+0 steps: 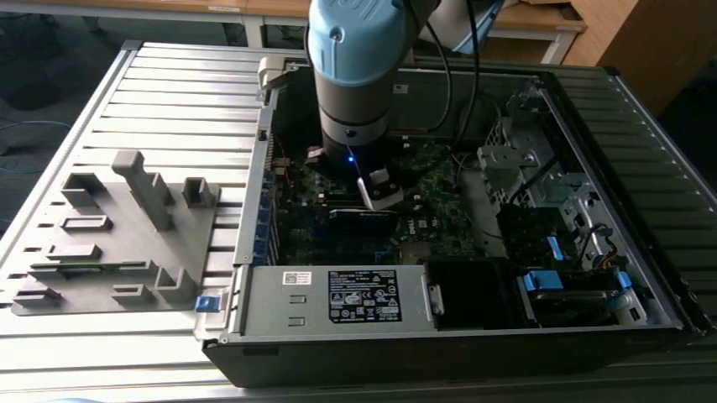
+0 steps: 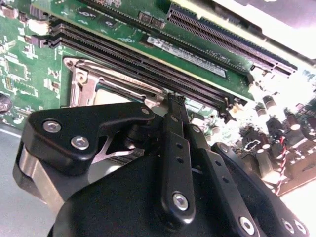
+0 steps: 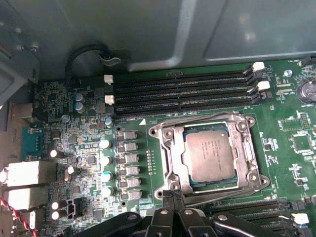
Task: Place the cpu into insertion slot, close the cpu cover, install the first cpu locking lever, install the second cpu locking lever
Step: 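Install the second cpu locking lever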
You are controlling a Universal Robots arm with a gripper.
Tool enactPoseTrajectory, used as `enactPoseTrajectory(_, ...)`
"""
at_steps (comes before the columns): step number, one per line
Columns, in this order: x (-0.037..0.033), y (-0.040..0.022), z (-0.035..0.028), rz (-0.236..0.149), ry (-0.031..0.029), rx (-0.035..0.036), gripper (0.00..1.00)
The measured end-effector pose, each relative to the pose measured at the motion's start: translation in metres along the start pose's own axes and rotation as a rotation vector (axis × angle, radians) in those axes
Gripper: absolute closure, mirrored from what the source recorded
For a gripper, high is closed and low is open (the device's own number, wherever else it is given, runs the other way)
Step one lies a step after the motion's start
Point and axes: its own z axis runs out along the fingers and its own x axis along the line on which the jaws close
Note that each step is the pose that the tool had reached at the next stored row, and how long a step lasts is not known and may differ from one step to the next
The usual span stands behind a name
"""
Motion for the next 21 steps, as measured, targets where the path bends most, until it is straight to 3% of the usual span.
enactPoseTrajectory(7,0.0,-0.0056,-0.0003,0.003,0.0052,-0.0421,0.89)
enactPoseTrajectory(9,0.0,-0.0071,-0.0002,0.003,0.0061,-0.0495,0.89)
enactPoseTrajectory(21,0.0057,-0.0066,0.0013,0.004,0.0061,-0.0516,0.89)
